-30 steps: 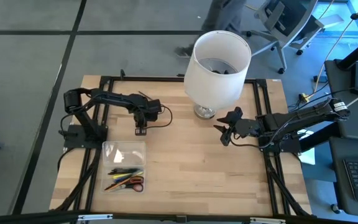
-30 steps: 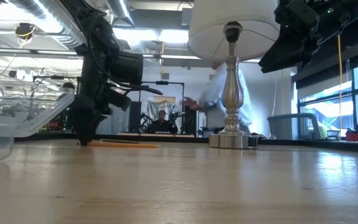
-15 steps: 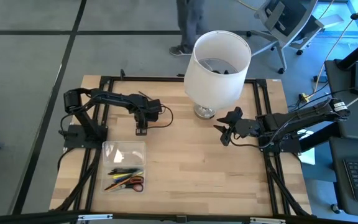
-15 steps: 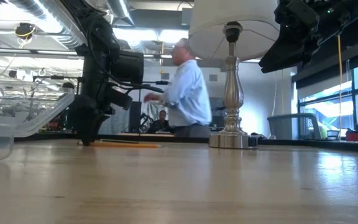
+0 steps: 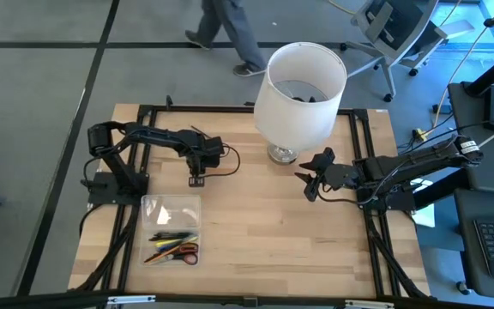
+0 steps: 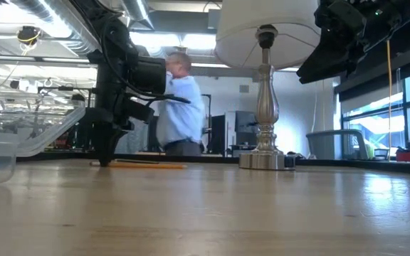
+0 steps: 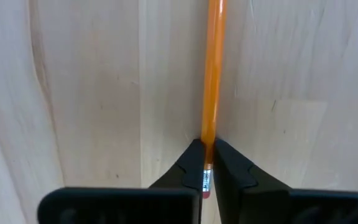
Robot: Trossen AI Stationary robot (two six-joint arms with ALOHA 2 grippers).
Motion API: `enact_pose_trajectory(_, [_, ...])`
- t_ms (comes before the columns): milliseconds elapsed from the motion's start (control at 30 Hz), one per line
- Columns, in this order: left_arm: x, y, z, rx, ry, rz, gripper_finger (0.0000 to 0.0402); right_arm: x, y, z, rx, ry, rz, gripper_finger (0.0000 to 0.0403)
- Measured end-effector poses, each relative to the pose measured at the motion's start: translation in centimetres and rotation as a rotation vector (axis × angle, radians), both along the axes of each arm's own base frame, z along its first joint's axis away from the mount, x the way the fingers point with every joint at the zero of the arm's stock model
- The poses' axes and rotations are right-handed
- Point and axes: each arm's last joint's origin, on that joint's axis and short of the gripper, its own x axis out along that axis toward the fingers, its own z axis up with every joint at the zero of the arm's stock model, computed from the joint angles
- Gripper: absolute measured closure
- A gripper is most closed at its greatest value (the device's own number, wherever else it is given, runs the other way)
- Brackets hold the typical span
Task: Pick & place school supplies into a supply box
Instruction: Put the yellow pencil into the transparent supply box
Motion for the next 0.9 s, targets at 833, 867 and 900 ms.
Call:
enact_pose_trajectory(833, [-1.4, -0.5, 4.5, 0.044, -0.116, 0.078, 0.0396, -0.1, 0.0, -0.1, -0.003, 0.013, 0.001, 0.0236])
enact_pose_trajectory(867, [-1.5, -0.6, 5.0, 0.046, -0.123, 0.084, 0.0396, -0.1, 0.0, -0.1, -0.003, 0.013, 0.001, 0.0236])
enact_pose_trajectory(900, [-1.7, -0.6, 5.5, 0.047, -0.133, 0.092, 0.0396, -0.1, 0.0, -0.1, -0.004, 0.014, 0.002, 0.0236])
